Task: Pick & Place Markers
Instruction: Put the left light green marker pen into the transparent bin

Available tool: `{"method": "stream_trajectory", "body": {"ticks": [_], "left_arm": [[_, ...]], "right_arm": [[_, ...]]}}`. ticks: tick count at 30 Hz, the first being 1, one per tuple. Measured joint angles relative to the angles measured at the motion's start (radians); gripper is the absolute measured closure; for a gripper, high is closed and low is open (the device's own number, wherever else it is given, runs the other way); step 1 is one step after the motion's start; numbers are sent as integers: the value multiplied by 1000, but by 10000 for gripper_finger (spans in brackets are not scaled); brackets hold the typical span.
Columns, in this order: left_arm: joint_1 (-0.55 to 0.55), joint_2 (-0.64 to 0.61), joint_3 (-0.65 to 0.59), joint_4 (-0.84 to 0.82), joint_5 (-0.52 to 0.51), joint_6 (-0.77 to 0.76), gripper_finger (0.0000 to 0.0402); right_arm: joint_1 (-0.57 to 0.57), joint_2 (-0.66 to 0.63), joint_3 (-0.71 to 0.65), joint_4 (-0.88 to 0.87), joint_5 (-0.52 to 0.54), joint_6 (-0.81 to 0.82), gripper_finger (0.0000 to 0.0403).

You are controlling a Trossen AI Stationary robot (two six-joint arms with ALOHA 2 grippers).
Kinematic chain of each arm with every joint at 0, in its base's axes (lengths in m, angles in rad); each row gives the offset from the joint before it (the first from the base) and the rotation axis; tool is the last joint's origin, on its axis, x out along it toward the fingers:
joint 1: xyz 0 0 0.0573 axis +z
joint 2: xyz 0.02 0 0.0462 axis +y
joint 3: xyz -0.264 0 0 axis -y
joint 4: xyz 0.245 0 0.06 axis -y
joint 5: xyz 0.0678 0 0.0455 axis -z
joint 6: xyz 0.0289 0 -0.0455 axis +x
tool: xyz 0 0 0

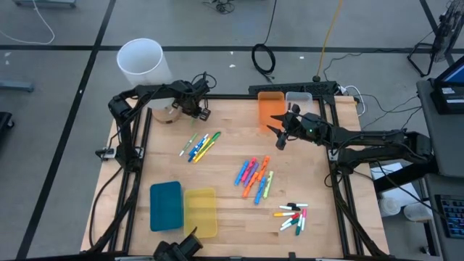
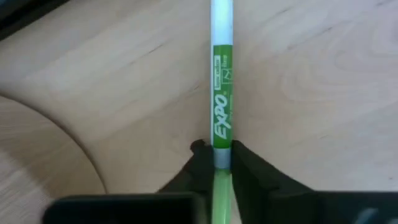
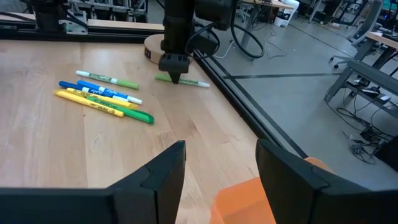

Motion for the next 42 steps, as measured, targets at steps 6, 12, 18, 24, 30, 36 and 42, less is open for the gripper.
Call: {"method": "stream_trajectory", "body": {"ticks": [6, 12, 18, 24, 30, 36, 42], "left_arm": [[-24, -2, -7, 42, -10, 49, 365], [-64, -60, -13, 74, 8, 100, 375], [-121, -205, -11, 150, 20, 148, 375], [-244, -344, -9, 318, 25, 207, 377], [-410, -371, -7, 558, 94, 364, 377], [-533, -354, -8, 739, 101, 497, 374], [-599, -356, -7, 815, 100, 524, 377]], "right_arm": [[0, 0, 0, 0, 0, 29, 216], [0, 0, 0, 0, 0, 27, 216], [0, 0, 0, 0, 1, 3, 216], [-1, 0, 0, 0, 4, 3, 216], [21, 1, 0, 66, -1, 5, 216], [84, 10, -1, 188, -57, 13, 216], [127, 57, -1, 328, -130, 13, 216]]}}
